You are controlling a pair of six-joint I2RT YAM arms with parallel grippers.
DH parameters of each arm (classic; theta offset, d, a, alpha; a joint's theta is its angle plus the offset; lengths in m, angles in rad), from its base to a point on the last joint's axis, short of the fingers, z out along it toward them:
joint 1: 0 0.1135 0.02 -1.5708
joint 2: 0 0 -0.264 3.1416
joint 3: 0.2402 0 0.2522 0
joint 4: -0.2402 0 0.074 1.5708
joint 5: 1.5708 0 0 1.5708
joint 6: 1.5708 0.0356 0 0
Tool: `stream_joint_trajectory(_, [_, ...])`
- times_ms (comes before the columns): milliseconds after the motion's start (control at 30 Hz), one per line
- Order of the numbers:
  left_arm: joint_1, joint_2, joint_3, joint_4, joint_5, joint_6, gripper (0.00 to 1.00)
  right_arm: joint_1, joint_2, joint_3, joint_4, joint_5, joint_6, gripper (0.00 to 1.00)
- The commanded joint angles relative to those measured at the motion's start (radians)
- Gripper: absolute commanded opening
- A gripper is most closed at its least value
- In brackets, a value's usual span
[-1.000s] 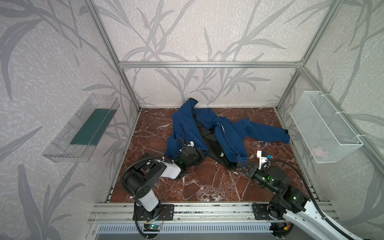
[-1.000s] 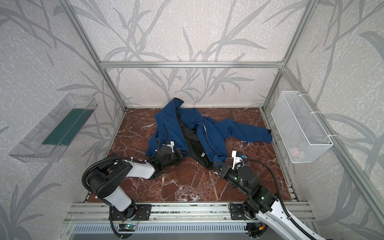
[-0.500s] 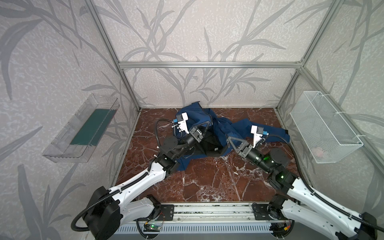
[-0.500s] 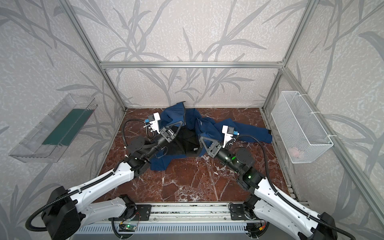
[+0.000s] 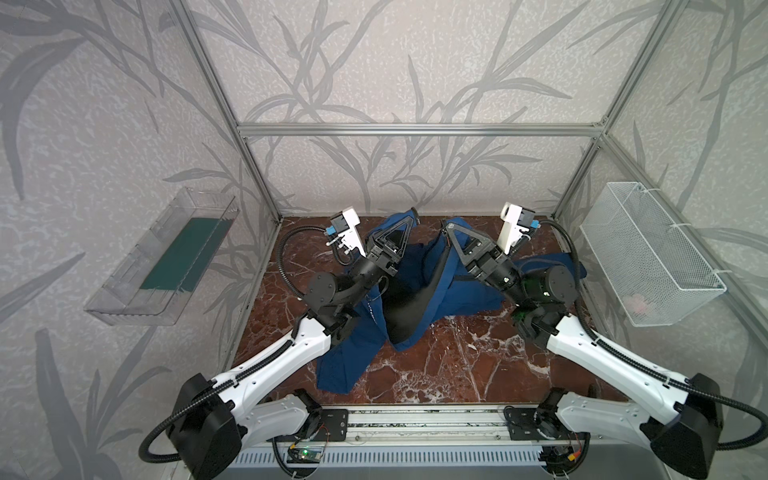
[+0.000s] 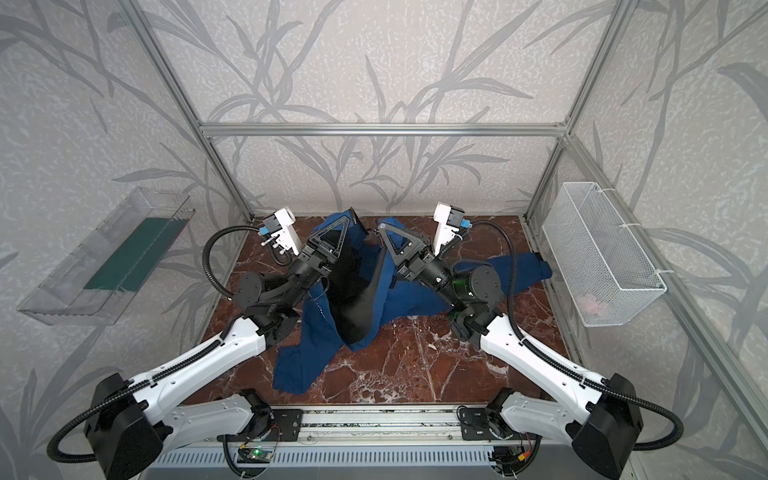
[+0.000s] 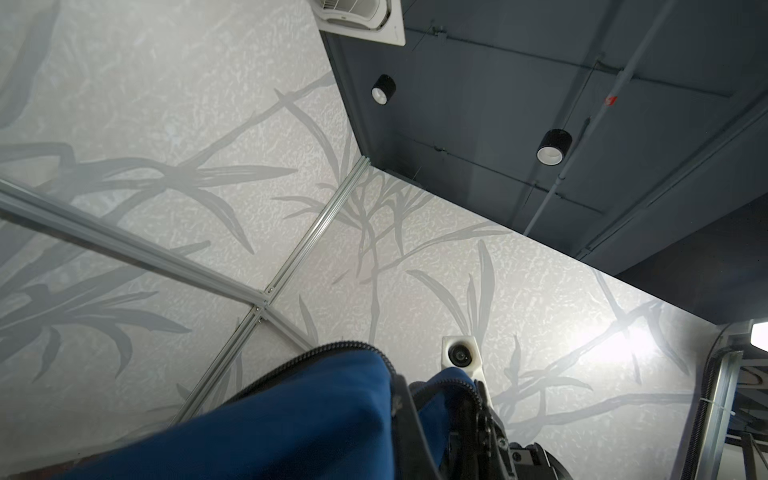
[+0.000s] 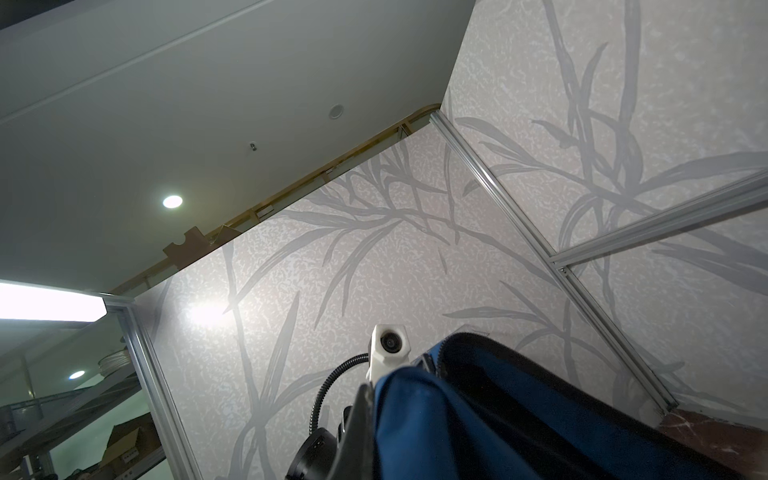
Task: Zip up the jacket
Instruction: 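Lift both grippers high, raising the jacket's front edges off the floor, then hold the raised jacket edges together above the floor with both grippers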
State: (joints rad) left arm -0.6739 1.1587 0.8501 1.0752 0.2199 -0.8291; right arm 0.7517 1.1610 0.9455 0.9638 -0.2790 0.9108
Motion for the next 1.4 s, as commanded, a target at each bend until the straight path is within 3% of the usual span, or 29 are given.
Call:
stream_joint_trajectory(0, [-0.004,0.013,0.041,0.159,-0.02,0.058,0.0,0.008,0.025,0.056,0.174,-0.008,-0.02,0.0])
stream_joint_trajectory(233, [-0.003,0.092,0.121,0.277,0.011,0.066,0.0,0.008,0.101,0.145,0.227,-0.019,-0.033,0.0])
stream_joint_trajectory(500, [-0.003,0.149,0.256,0.268,0.087,0.091,0.0,-0.003,0.155,0.196,0.284,0.005,-0.029,0.0])
stream_joint_trajectory(1367, [-0.019,0.202,0.27,0.275,0.092,0.062,0.0,-0.003,0.231,0.244,0.334,0.034,0.064,0.0])
